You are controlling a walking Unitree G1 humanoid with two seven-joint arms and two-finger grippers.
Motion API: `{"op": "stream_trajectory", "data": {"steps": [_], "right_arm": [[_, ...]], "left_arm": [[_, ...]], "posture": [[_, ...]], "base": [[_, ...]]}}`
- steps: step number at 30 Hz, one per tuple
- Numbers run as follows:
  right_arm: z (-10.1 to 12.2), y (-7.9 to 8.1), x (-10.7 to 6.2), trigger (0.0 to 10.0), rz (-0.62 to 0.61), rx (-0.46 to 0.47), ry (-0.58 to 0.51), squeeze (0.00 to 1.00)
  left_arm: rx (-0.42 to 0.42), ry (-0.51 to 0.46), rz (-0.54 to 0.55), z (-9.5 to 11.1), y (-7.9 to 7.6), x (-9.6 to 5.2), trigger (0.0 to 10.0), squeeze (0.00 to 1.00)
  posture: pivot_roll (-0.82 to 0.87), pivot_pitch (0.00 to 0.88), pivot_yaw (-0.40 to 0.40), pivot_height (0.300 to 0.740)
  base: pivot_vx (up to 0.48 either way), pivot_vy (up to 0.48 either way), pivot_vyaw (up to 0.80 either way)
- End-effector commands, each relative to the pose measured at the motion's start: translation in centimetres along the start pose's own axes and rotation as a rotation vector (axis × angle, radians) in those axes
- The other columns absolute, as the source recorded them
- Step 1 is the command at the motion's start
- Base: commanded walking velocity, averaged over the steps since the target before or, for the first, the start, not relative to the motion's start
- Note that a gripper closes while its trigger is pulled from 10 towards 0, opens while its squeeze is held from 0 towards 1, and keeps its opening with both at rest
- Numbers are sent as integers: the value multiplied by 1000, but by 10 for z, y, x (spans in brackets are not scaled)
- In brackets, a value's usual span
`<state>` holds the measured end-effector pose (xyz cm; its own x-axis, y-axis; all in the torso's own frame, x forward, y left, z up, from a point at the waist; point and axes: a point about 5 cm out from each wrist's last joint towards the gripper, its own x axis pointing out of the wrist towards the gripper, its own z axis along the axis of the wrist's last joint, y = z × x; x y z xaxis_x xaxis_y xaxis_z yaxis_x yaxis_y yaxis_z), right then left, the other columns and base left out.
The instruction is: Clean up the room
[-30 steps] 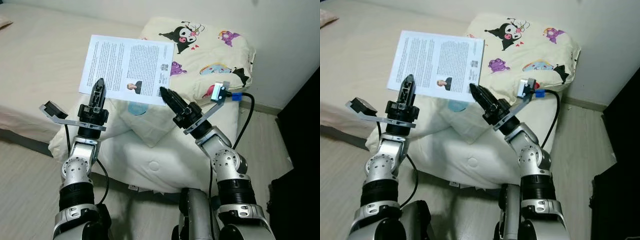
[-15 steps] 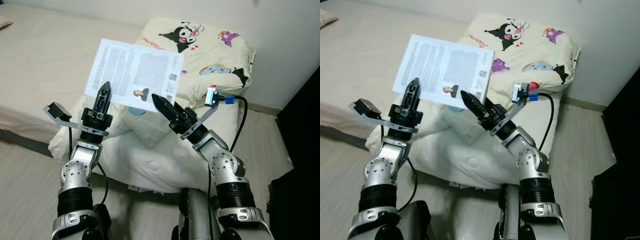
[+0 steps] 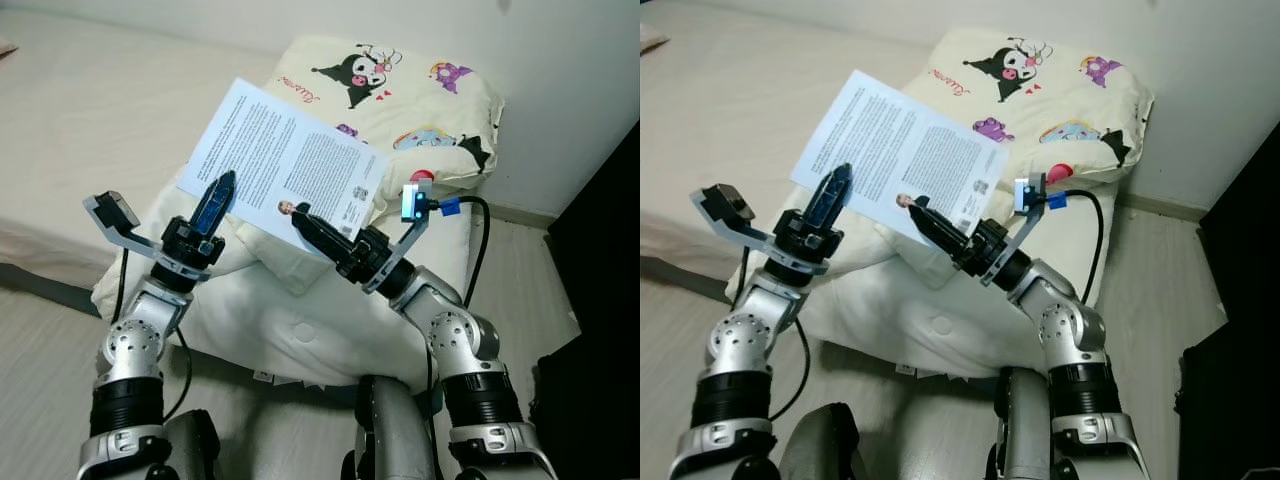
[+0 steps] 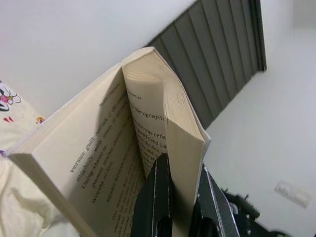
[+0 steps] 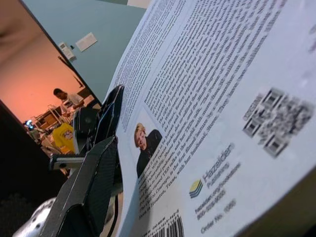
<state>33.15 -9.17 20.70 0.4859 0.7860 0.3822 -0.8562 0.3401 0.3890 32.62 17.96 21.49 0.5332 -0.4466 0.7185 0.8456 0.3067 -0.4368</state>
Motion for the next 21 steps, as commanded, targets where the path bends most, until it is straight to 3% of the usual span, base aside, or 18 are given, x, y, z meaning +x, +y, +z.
{"op": "stream_trajectory", "data": {"steps": [1, 6, 17, 18, 19, 20, 21], "right_arm": [[0, 2, -5, 10000, 16, -4, 8, 0], [3, 3, -14, 10000, 31, 19, -17, 0], [6, 3, -22, 10000, 26, 30, -30, 0], [6, 4, -22, 6039, 30, 35, -35, 0], [6, 4, -22, 6039, 32, 39, -38, 0], [6, 4, -22, 0, 29, 41, -33, 0], [6, 4, -22, 0, 29, 41, -33, 0]], "left_arm": [[27, 3, -5, 6, 1, -6, 0, 0], [53, -10, -20, 23, 1, -12, 0, 0], [42, 10, -60, 24, -1, -17, 0, 0], [33, 24, -74, 20, -3, -16, 0, 0], [26, 35, -86, 17, -4, -16, 0, 0], [16, 42, -96, 14, -5, -16, 0, 0], [16, 42, -96, 14, -5, -16, 0, 0]], "posture": [[-102, 166, -41, 535], [-101, 164, -42, 535], [-108, 154, -40, 535], [-112, 156, -39, 535], [-113, 157, -39, 535], [-115, 161, -40, 535], [-115, 161, -40, 535]], "base": [[0, 0, 0], [0, 0, 0], [0, 0, 0], [0, 0, 0], [0, 0, 0], [0, 0, 0], [0, 0, 0]]}}
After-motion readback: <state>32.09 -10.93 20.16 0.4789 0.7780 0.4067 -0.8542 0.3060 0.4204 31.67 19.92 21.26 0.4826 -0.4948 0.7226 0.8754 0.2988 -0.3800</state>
